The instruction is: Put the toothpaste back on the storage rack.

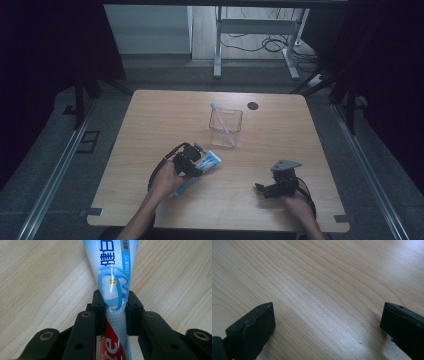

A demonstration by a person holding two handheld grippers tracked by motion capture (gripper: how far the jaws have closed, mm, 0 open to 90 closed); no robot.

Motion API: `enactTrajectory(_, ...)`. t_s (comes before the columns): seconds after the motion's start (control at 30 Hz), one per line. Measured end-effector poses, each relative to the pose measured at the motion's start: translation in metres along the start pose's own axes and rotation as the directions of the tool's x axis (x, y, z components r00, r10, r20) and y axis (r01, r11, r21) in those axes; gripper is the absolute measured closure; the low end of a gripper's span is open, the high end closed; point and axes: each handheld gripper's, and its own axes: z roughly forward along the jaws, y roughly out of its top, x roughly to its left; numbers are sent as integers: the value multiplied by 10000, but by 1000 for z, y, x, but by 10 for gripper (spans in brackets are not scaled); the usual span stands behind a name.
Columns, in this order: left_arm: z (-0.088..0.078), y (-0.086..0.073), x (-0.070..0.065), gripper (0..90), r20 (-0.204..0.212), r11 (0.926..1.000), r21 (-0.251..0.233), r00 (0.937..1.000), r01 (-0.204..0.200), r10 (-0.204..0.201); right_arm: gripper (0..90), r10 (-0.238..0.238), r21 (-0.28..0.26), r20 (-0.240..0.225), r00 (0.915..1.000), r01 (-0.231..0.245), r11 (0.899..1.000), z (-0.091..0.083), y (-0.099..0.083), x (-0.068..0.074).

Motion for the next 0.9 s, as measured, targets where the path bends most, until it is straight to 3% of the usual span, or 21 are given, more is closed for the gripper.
enactTrajectory(0.27,-13,4,-2,741,99,9977,-678,9999,-68,74,0,-11,4,1,10000,11,10000,0,0,0)
enactTrajectory(0.9,-39,18,-1,741,138,9858,-1677,9998,-120,146,0,-17,2,3,10000,17,10000,0,0,0)
